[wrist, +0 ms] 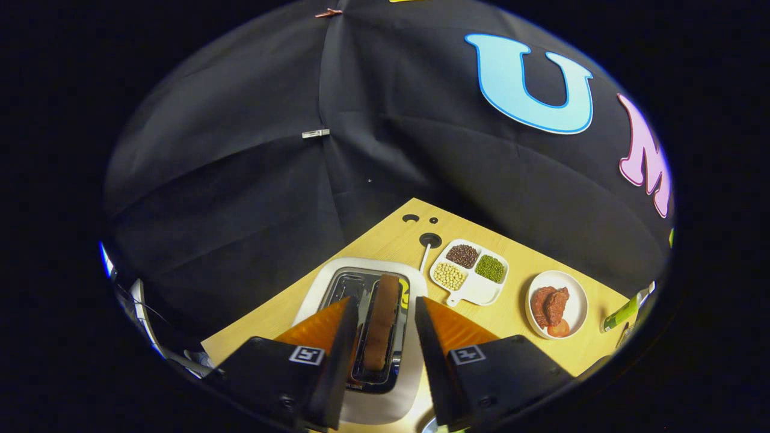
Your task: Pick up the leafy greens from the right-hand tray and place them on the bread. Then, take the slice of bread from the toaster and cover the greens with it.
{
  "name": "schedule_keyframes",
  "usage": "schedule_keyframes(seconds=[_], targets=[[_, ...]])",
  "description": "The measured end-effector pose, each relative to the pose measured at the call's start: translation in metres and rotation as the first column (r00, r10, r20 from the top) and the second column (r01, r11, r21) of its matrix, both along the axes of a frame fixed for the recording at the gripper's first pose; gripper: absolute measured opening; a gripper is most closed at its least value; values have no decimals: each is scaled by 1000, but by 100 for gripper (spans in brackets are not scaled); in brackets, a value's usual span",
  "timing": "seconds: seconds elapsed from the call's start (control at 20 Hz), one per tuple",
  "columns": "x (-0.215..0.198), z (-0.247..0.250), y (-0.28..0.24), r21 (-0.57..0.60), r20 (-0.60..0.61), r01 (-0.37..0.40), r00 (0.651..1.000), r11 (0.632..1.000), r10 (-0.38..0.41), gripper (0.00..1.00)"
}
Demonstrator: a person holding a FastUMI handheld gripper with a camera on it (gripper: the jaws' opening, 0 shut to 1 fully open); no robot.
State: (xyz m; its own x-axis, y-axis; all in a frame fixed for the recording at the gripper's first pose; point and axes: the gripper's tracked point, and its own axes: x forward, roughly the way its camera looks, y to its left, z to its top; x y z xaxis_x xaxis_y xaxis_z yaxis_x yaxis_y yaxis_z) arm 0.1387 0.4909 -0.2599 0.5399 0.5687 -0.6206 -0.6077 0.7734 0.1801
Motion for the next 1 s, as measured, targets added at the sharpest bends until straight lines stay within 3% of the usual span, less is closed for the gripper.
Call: schedule_keyframes(seconds=[0.2, 0.35, 0.6, 1.0], targets=[[-5, -9, -2, -20, -45, 6, 999, 1000, -7, 20], [-7, 5, -1, 21, -50, 2, 999, 1000, -1, 17], [3, 55, -22, 134, -17, 59, 998, 989, -57, 17], [16, 120, -122, 226, 49, 183, 979, 957, -199, 17]])
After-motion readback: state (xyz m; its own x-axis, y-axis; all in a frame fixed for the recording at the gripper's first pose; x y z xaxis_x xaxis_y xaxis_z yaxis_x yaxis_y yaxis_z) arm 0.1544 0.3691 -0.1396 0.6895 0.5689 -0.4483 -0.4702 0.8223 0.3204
